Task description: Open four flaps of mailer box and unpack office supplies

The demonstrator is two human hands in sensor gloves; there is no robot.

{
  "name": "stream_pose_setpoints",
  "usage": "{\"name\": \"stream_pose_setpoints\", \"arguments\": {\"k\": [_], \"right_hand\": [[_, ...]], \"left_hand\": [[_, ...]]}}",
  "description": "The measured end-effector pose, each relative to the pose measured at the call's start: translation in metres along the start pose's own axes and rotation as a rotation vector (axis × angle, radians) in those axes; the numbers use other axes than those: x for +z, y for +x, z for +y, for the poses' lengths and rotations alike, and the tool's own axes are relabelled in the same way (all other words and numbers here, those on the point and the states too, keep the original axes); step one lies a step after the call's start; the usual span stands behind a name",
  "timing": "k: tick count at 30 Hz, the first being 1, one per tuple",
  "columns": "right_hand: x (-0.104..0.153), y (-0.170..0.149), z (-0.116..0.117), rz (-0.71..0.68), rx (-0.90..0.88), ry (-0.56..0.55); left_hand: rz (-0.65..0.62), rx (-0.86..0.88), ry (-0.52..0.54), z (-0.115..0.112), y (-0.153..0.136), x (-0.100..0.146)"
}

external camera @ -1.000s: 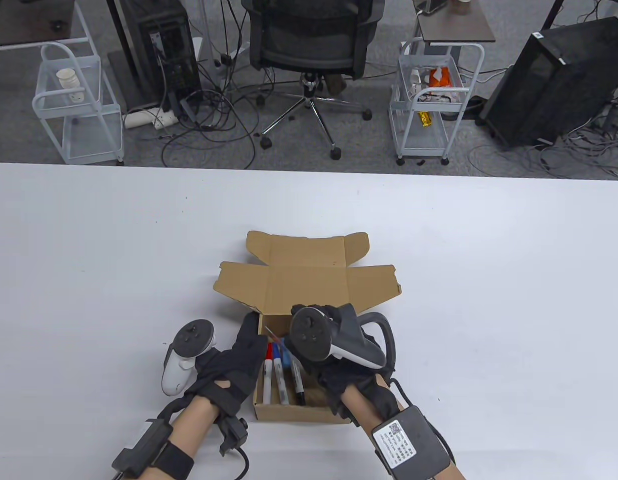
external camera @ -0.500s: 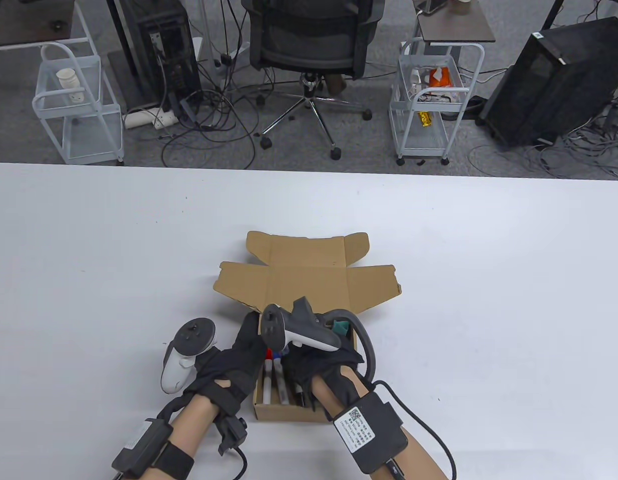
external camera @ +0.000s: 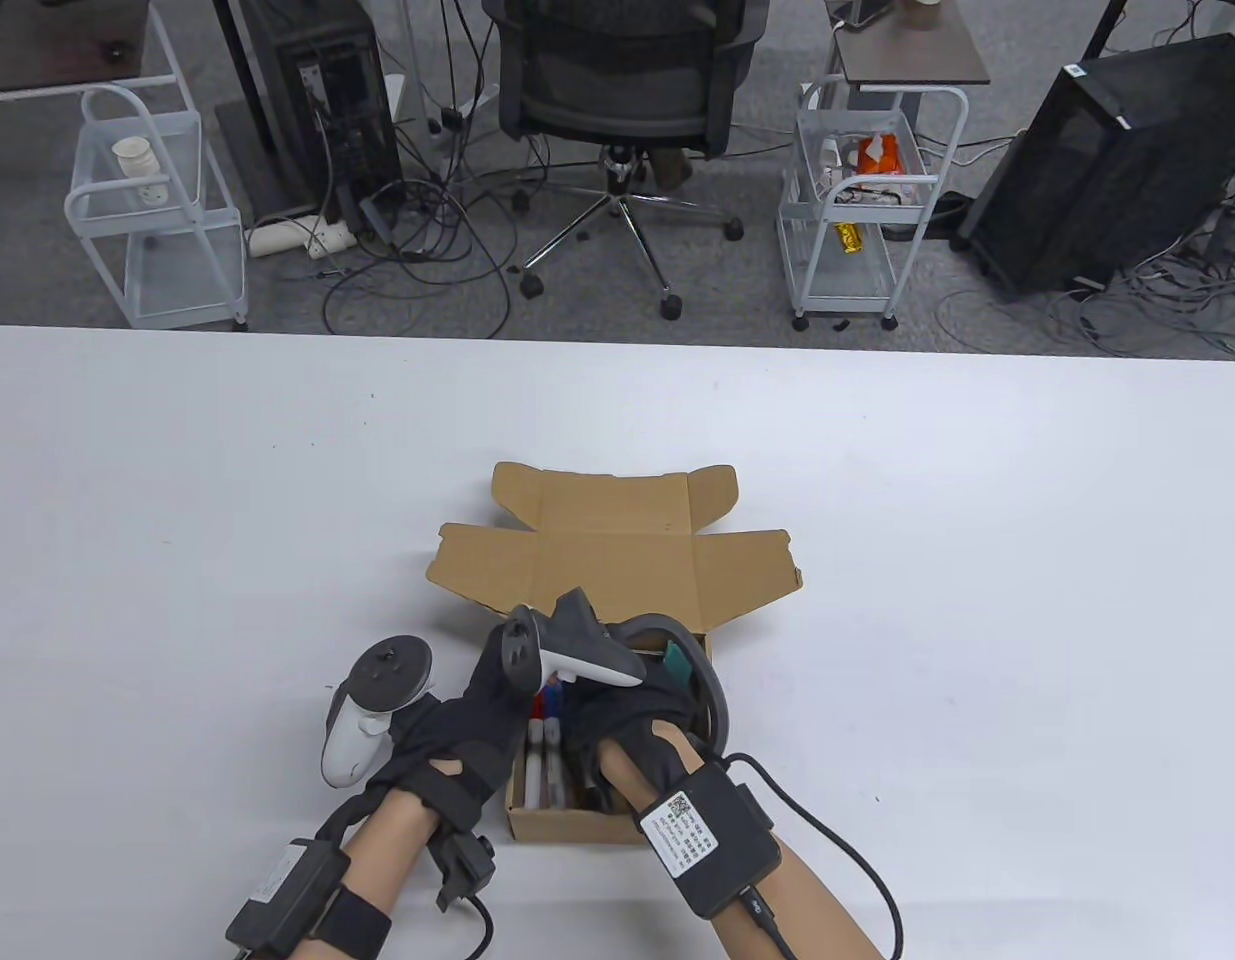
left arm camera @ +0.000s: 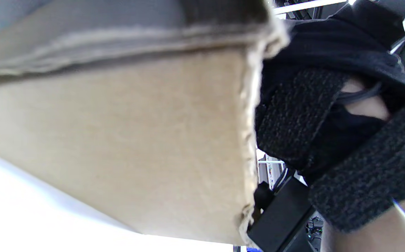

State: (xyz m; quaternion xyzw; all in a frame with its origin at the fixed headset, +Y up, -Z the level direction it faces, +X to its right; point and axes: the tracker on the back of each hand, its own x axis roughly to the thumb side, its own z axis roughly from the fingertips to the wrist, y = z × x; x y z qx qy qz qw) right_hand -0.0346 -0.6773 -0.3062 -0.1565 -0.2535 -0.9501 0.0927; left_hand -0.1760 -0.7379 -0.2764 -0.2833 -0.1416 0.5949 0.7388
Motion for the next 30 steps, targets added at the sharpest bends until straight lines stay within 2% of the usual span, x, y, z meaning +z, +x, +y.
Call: {"name": "stream_pose_setpoints", "arguments": {"k": [7,16,24,30], "right_hand": [[0.019,0.005,-0.013,0.012,0.041,-0.103],[0.056,-0.015,-0.048,-0.025,-0.115,-0.195],[0.098,-0.055,-0.089,-0.094,-0.304,-0.293],[0.123,-0.099,-0.106,-0.018,-0.276,-0.419]], "left_hand": [[0.005,-0.006,0.004,0.000,0.000,0.000],[0.006,-0.003,0.008,0.000,0.000,0.000],[0.010,-0.003,0.005,-0.001,0.000,0.000],[0.008,0.004,0.006,-0.001,0.000,0.000]]}}
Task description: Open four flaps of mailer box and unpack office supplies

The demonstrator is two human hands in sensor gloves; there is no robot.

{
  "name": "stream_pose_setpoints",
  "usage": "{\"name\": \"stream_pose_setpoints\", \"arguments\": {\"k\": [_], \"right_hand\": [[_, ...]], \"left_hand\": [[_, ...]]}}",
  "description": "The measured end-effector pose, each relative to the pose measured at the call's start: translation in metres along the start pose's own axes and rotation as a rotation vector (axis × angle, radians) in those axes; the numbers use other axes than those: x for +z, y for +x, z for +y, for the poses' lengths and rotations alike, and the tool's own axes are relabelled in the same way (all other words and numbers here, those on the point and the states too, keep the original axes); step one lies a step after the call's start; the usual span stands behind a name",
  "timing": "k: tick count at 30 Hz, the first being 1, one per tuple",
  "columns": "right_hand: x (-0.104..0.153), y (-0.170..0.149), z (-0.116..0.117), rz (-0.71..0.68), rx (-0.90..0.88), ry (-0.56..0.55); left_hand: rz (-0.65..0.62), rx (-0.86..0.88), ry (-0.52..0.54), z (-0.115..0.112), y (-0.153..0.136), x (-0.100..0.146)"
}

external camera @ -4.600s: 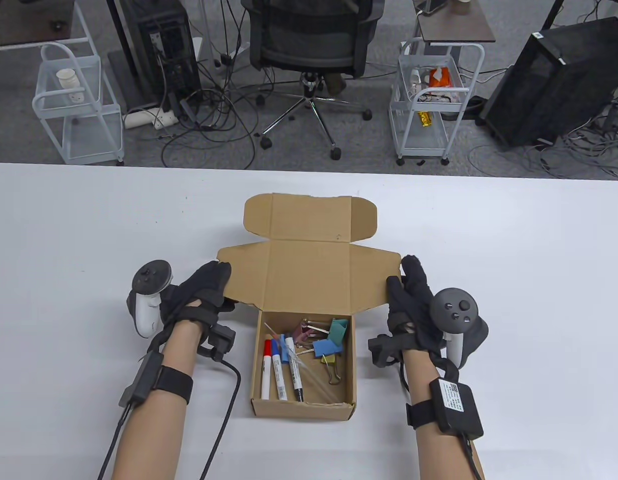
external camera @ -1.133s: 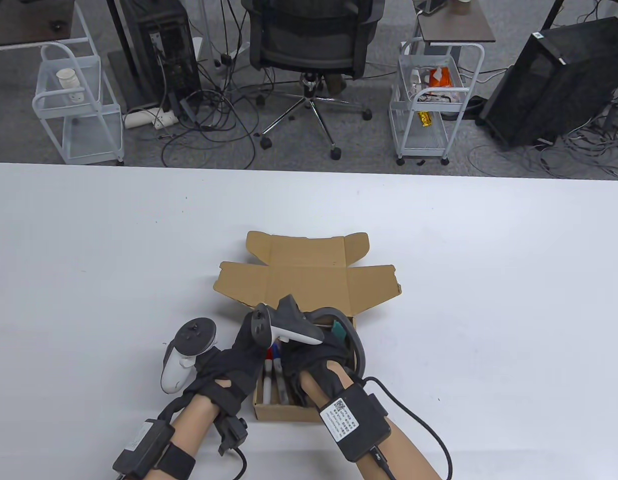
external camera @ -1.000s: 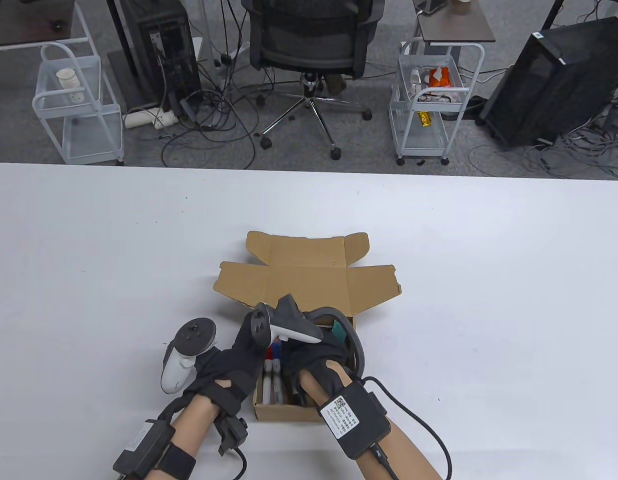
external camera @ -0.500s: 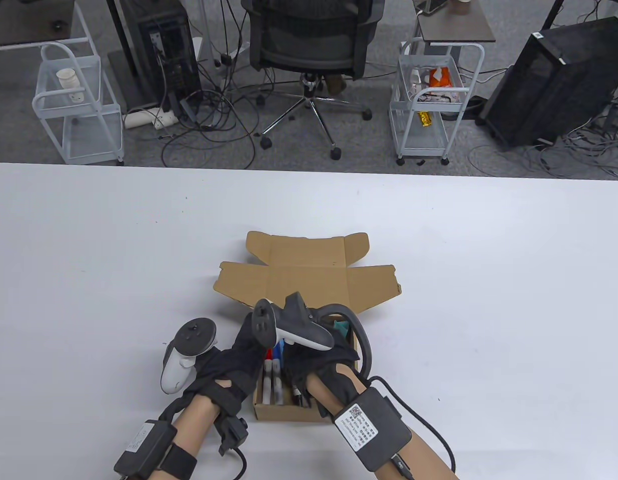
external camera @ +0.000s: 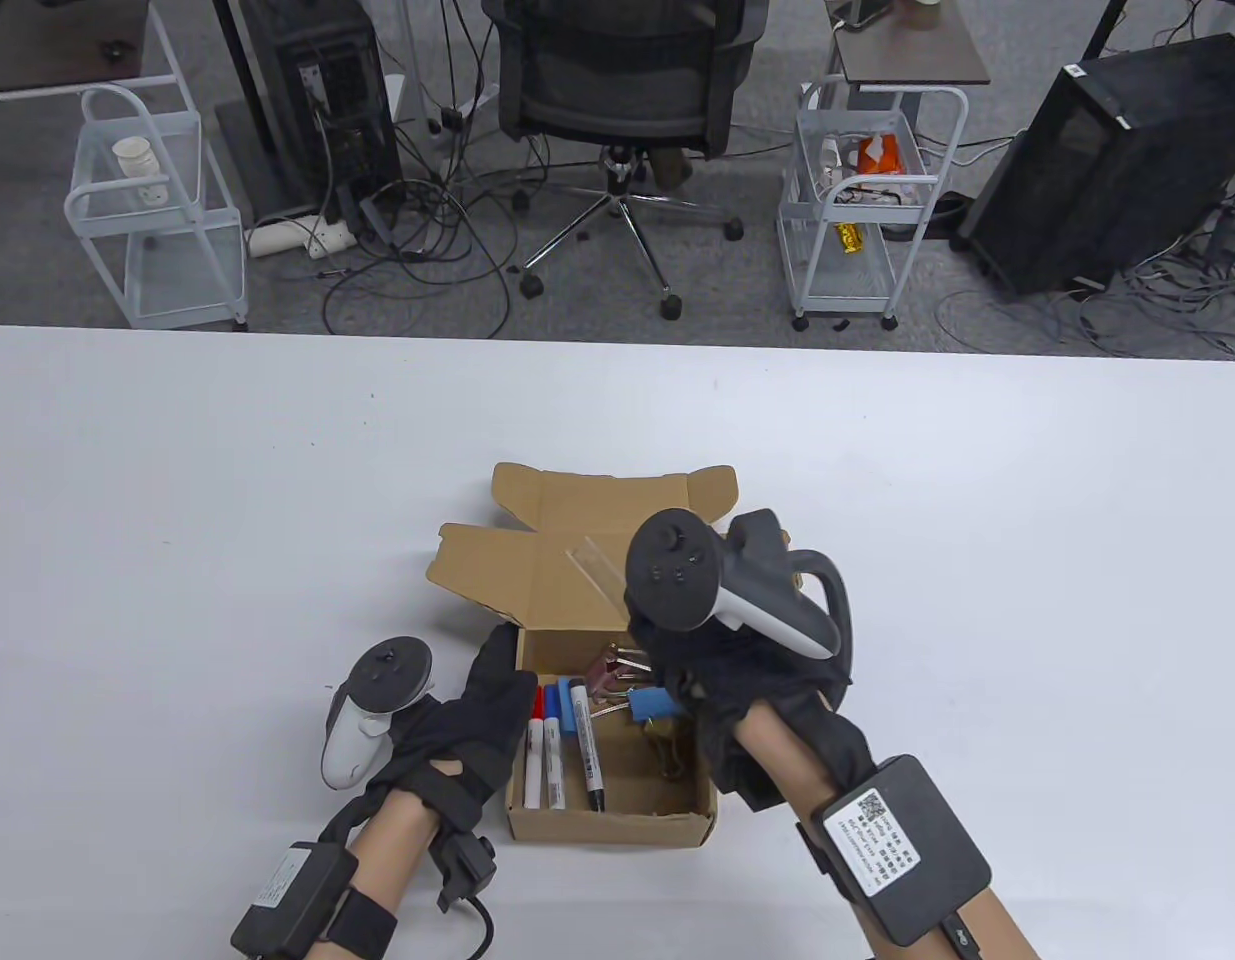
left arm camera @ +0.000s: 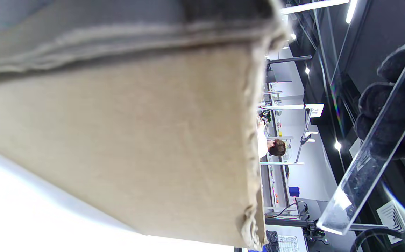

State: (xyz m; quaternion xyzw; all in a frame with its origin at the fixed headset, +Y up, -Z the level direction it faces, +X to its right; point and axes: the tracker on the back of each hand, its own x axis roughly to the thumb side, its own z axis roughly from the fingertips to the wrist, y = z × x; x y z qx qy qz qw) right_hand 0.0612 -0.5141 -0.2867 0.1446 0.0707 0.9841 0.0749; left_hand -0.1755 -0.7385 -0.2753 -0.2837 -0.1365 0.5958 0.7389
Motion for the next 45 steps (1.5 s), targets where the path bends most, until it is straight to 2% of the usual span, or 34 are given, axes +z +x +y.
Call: {"name": "stream_pose_setpoints", "arguments": {"k": [6,11,17,23,28,35,38,45], "right_hand": [[0.005,-0.053,-0.013,0.134,0.214,-0.184],[0.001,-0.103,-0.005,0.227,0.313,-0.244],[-0.007,-0.154,0.028,0.302,0.430,-0.304],[-0.025,-0.198,0.071,0.371,0.478,-0.281],[-0.041,-0.217,0.107,0.388,0.564,-0.269],[-0.061,-0.229,0.145,0.381,0.645,-0.229],[-0.068,-0.233,0.158,0.390,0.715,-0.191],[-0.075,-0.238,0.172,0.391,0.727,-0.156]], "left_hand": [[-0.001,0.004,0.001,0.000,0.000,0.000],[-0.004,0.012,-0.002,-0.001,0.000,0.000],[-0.010,0.020,0.000,-0.001,0.000,0.000],[-0.013,0.029,-0.004,-0.001,0.000,0.000],[-0.012,0.029,-0.004,-0.001,0.000,0.001],[-0.010,0.029,0.001,0.000,0.000,0.001],[-0.008,0.027,0.004,0.000,-0.001,0.001],[-0.009,0.030,0.002,0.000,-0.001,0.001]]}}
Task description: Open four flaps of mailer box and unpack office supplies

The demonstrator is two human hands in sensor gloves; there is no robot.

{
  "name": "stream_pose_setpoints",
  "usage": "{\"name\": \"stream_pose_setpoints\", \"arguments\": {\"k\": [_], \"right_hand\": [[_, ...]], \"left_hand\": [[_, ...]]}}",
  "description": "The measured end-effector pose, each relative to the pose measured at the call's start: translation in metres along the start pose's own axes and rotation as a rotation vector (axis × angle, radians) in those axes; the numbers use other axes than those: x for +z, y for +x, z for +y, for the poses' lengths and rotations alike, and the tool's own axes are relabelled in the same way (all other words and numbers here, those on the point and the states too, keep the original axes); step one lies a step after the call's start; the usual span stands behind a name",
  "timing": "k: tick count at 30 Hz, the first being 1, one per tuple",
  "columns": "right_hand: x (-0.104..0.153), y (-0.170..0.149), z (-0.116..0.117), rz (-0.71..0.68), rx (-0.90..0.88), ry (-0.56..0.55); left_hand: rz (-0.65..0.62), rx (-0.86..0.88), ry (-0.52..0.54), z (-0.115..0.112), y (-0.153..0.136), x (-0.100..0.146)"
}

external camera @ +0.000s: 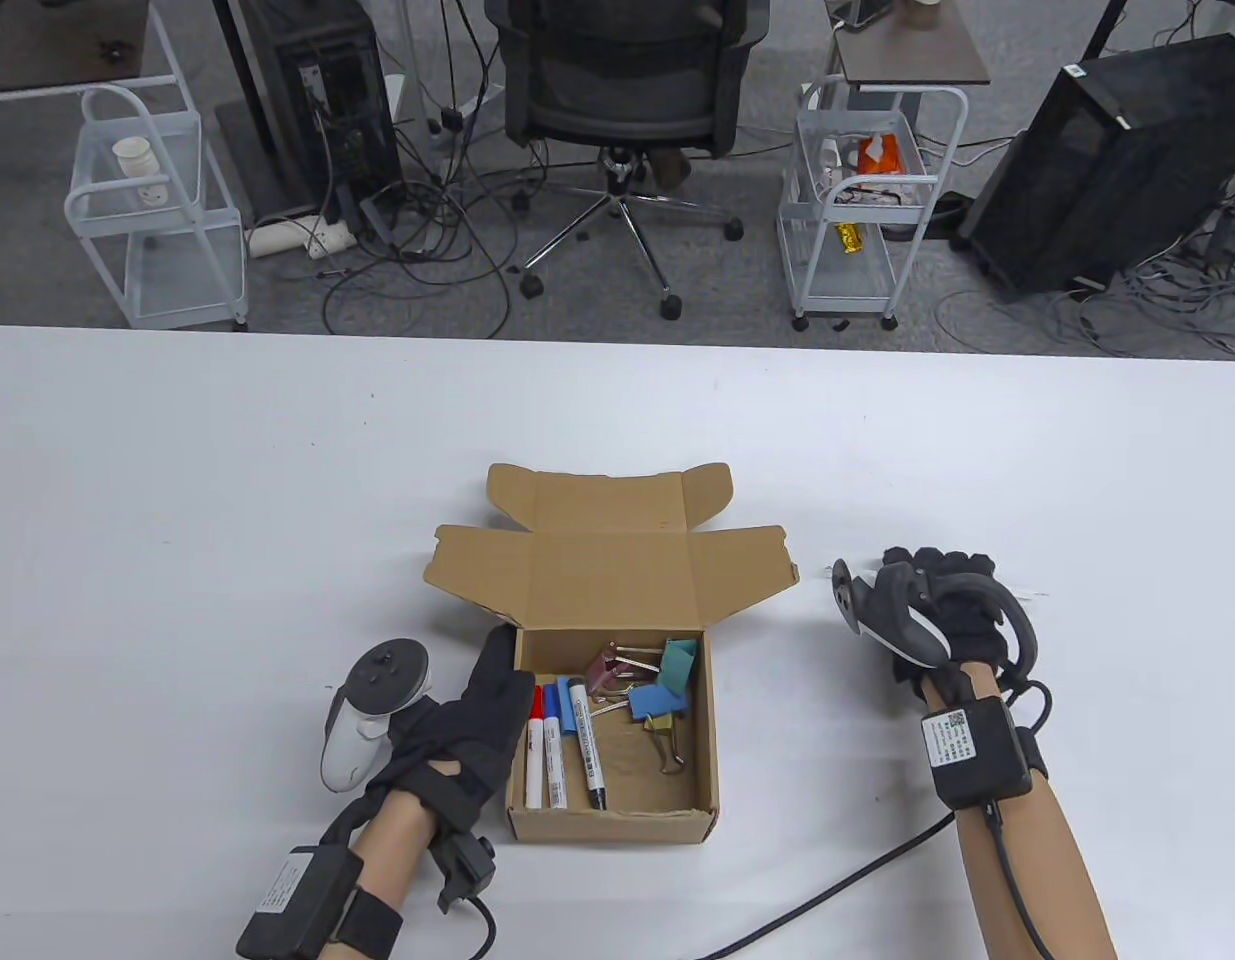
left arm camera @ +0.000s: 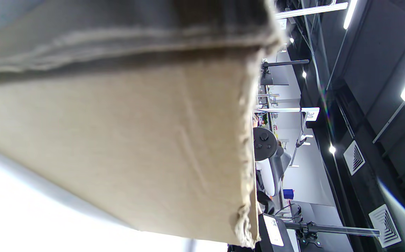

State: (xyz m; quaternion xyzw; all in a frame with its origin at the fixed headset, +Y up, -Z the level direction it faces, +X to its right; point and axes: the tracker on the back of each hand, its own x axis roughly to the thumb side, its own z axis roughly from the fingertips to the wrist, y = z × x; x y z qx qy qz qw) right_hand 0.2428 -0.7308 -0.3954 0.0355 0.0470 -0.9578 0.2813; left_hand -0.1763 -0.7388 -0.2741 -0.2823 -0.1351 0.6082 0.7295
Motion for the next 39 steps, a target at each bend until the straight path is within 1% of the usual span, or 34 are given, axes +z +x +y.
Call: {"name": "stream_pose_setpoints", "arguments": {"k": [4,13,19,26,29,36,39], "right_hand": [[0.001,0.002,0.001,-0.029,0.003,0.019],[0.006,-0.005,0.007,-0.069,-0.107,0.111],[0.007,-0.005,0.006,-0.056,-0.100,0.115],[0.011,-0.013,0.003,-0.007,-0.174,0.136],[0.018,-0.025,-0.013,-0.006,-0.277,0.092],[0.046,-0.049,-0.074,-0.052,-0.480,-0.041],[0.060,-0.051,-0.094,-0.089,-0.526,-0.057]], "left_hand": [[-0.001,0.001,-0.001,0.000,0.000,0.000],[-0.005,0.007,-0.012,0.001,0.000,0.000],[-0.005,0.007,-0.012,0.001,0.000,0.000],[-0.006,0.008,-0.013,0.001,0.000,0.000],[-0.005,0.008,-0.015,0.002,0.000,0.000],[-0.001,0.004,-0.012,0.002,0.000,0.000],[0.008,0.003,-0.015,0.004,-0.002,0.000]]}}
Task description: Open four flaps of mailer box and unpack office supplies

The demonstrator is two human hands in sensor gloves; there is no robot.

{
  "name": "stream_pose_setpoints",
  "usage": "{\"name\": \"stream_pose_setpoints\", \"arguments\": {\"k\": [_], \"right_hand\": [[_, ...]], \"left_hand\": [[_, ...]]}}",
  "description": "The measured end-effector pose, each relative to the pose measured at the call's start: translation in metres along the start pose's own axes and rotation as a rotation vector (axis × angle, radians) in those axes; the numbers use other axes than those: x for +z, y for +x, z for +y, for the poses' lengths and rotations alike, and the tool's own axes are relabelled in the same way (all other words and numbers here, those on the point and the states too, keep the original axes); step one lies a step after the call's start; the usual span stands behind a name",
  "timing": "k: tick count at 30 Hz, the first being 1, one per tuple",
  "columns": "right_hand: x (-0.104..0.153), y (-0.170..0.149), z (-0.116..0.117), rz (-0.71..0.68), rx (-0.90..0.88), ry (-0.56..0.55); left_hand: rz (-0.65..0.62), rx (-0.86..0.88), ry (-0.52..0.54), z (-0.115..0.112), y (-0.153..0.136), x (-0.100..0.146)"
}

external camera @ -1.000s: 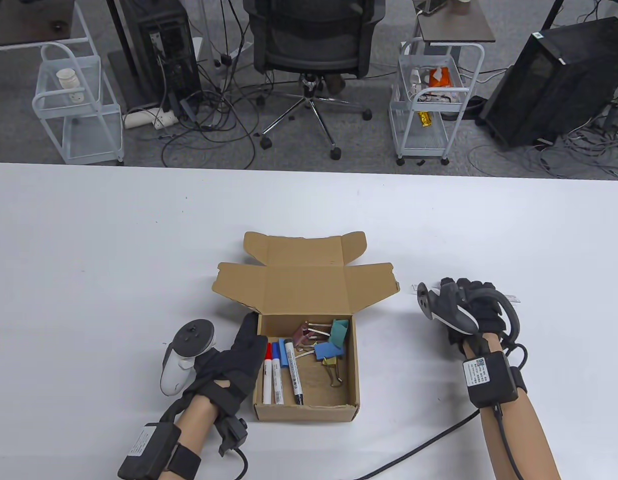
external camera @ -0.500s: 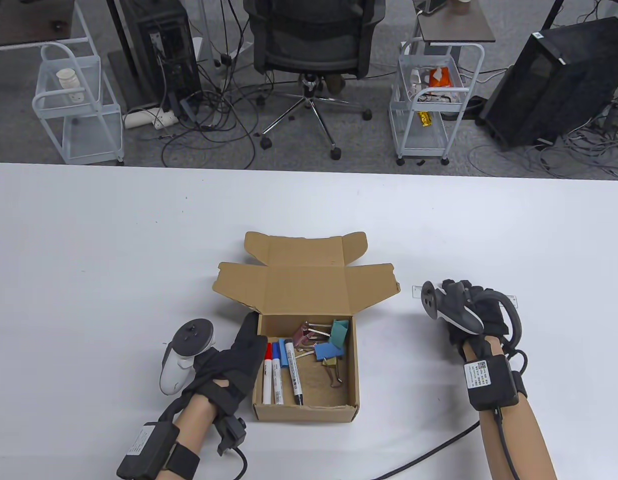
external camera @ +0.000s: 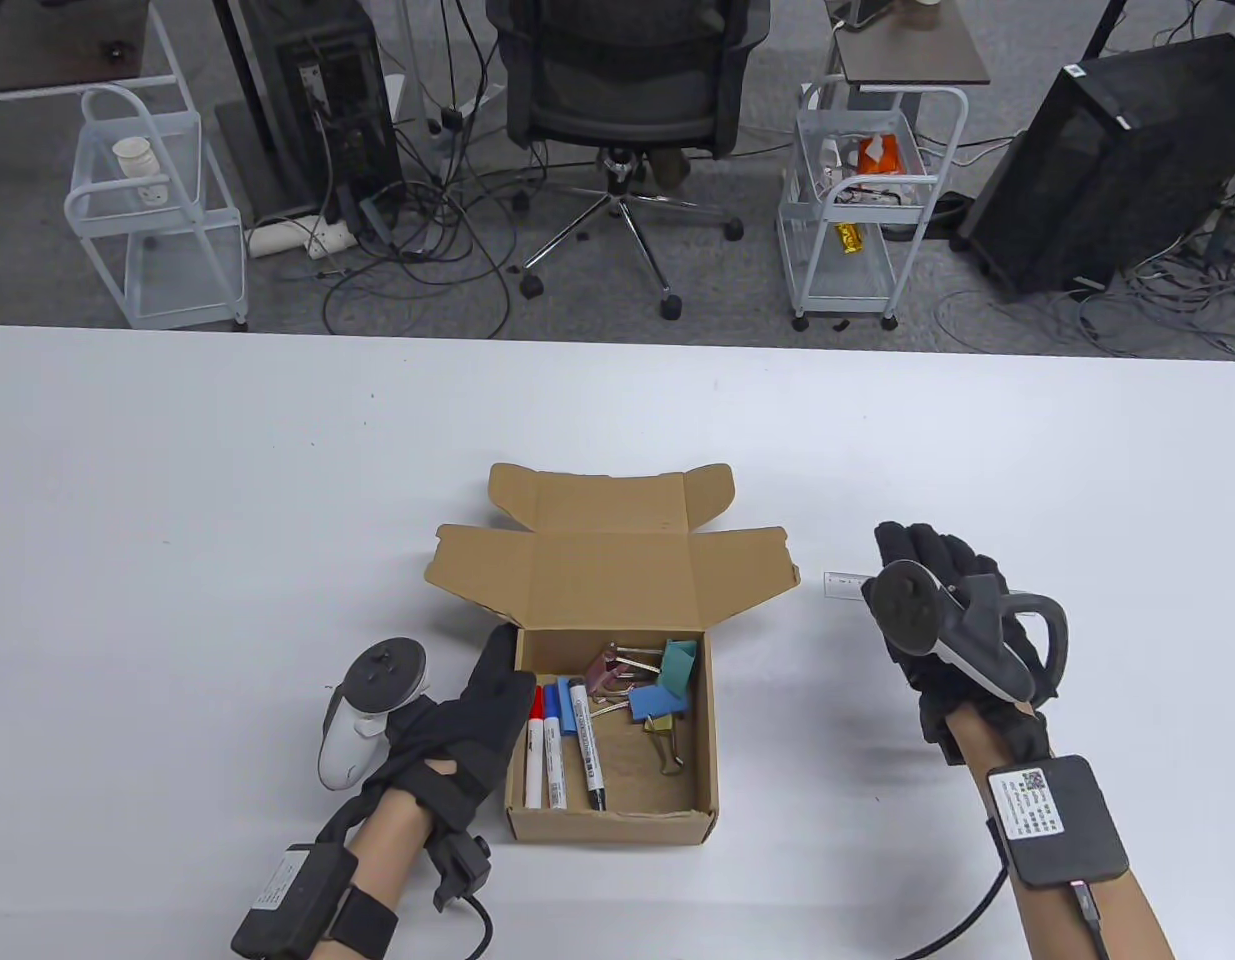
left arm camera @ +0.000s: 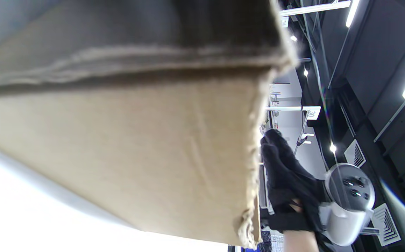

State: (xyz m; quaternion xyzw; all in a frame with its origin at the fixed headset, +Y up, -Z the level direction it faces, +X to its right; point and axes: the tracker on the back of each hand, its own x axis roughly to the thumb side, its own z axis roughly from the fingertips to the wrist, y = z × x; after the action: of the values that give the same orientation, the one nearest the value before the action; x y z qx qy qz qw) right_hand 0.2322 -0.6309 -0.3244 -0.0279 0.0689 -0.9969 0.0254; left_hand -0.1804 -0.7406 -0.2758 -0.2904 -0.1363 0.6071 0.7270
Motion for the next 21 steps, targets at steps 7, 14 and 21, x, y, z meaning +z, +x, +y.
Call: {"name": "stream_pose_setpoints", "arguments": {"k": [7,14,21], "right_hand": [[0.026,0.025,-0.037,-0.069,-0.027,-0.018],[0.044,0.062,-0.066,-0.157,-0.102,0.005],[0.052,0.105,-0.079,-0.230,-0.106,0.018]], "left_hand": [[0.011,-0.011,-0.009,0.001,-0.001,0.000],[0.010,-0.013,-0.011,0.001,-0.002,-0.001],[0.009,-0.019,-0.017,0.001,-0.002,-0.001]]}}
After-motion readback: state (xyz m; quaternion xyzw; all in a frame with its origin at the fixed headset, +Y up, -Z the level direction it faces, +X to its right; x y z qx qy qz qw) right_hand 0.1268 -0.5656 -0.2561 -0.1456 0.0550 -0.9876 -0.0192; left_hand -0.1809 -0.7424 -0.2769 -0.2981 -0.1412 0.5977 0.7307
